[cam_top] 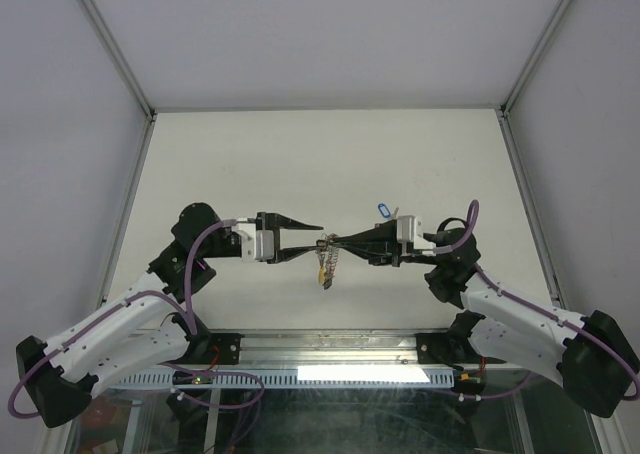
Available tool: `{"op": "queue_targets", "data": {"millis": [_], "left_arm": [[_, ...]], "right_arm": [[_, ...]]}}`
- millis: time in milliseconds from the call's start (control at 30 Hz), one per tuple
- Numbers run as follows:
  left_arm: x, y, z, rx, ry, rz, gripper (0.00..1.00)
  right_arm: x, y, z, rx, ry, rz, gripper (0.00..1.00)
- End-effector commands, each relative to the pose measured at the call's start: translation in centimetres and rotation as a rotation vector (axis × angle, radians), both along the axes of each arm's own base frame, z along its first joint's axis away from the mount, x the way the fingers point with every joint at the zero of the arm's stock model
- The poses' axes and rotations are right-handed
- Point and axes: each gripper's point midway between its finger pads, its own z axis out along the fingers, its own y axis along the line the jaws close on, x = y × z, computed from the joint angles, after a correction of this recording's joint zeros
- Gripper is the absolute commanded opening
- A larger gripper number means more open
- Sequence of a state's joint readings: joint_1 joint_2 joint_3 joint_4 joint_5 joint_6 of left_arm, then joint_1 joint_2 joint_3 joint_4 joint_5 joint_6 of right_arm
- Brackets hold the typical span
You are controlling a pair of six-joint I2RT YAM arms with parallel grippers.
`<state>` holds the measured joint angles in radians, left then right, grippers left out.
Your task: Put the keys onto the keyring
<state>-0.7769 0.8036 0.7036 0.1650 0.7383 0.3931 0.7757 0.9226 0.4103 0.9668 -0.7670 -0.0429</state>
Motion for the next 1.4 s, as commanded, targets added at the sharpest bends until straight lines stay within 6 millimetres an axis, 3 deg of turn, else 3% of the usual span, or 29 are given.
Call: {"op": "queue_targets", "data": {"millis": [0, 633, 1067, 1367], "left_arm": [[-0.4, 0.0, 1.0, -0.02, -0.045, -0.032, 0.34], [0.9, -0.6, 0.1, 0.006, -0.005, 0.005, 0.24], [0.9, -0.4, 0.3, -0.003, -0.013, 0.014, 0.0], [1.5, -0.3, 0.2, -0.004, -0.004, 0.048, 0.0]], "right_arm": [[-0.4, -0.7, 4.2, 0.092, -0.107, -0.014, 0.0], [-0.6, -0.6, 4.7, 0.1, -0.112, 0.002, 0.0], [-0.2, -0.6, 4.5, 0.094, -0.108, -0.021, 0.0], [-0.1, -1.1, 5.8, 0.156, -0.105, -0.039, 0.0]]}}
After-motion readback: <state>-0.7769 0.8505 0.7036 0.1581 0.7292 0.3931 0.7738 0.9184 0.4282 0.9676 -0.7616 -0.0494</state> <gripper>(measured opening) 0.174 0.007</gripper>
